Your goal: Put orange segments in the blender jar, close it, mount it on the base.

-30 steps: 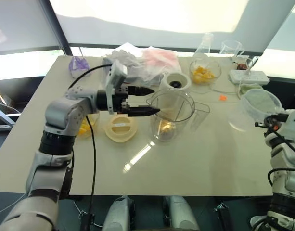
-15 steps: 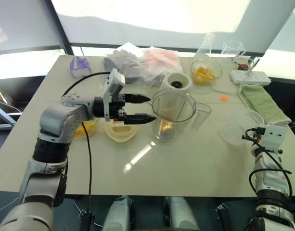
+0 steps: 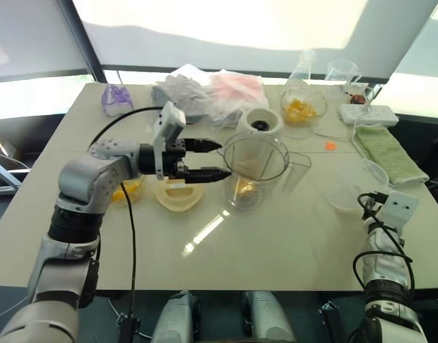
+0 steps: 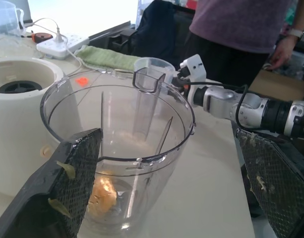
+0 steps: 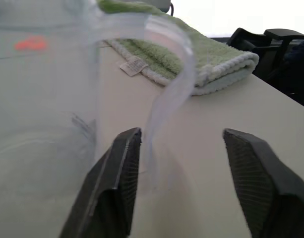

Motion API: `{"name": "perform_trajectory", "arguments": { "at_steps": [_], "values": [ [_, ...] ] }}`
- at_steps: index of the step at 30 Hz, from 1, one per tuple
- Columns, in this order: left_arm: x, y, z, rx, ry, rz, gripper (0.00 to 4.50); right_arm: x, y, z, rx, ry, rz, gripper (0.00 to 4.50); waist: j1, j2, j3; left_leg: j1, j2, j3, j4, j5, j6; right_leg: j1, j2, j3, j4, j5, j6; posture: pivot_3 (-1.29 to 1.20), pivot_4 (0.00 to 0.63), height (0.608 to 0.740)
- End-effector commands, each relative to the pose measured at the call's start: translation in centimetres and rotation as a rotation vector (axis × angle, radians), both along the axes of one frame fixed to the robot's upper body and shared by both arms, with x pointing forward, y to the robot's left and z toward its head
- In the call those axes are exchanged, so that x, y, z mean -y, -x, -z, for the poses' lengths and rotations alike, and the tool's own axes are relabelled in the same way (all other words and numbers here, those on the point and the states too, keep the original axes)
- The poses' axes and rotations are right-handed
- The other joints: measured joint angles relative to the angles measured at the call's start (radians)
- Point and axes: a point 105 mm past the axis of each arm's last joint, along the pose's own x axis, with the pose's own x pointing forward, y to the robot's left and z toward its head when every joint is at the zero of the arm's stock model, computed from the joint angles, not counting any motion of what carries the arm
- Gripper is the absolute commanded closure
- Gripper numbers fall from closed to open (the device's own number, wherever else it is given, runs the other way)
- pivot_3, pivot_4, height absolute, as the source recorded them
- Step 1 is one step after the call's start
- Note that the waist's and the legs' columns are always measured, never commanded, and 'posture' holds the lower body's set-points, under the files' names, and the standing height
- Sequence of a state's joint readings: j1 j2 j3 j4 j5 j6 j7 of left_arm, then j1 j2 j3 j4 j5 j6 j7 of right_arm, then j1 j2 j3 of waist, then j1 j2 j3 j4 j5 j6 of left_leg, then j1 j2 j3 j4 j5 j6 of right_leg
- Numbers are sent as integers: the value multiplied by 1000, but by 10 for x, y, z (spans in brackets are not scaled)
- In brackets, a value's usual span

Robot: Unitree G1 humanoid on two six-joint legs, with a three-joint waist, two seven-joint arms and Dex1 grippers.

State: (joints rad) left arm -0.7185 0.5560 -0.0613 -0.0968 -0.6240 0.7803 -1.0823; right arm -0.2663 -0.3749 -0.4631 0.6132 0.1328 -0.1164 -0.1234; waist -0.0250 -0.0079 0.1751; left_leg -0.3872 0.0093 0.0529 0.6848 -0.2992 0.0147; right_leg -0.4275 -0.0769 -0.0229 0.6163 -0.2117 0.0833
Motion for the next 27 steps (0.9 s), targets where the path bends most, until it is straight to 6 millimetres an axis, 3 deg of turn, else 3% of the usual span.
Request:
{"name": "perform_trajectory", "arguments": {
  "at_steps": [1, 13, 20, 27],
  "values": [
    [0, 4, -12, 40, 27, 16, 0, -4, 3, 7, -23, 6, 3, 40, -4, 0, 0, 0, 0, 0, 0, 0, 0, 0, 0, 0, 0, 0, 0, 0, 150, 740],
    [-3, 1, -10, 35, 35, -5, 0, -21, 31, -6, 26, 79, -44, 40, -16, 0, 0, 0, 1, 0, -1, 0, 0, 0, 0, 0, 0, 0, 0, 0, 150, 740],
    [0, -3, -10, 27, 43, -3, 0, -30, 23, -35, 94, 136, -123, 40, -16, 0, 0, 1, 0, -1, -1, 0, 0, 0, 0, 0, 0, 0, 0, 0, 150, 740],
    [1, -2, -9, 29, 41, 1, 0, -30, 24, -40, 91, 148, -136, 40, -9, 0, 0, 0, 0, -1, -1, 0, 0, 0, 0, 0, 0, -1, 0, 0, 150, 740]
  ]
}}
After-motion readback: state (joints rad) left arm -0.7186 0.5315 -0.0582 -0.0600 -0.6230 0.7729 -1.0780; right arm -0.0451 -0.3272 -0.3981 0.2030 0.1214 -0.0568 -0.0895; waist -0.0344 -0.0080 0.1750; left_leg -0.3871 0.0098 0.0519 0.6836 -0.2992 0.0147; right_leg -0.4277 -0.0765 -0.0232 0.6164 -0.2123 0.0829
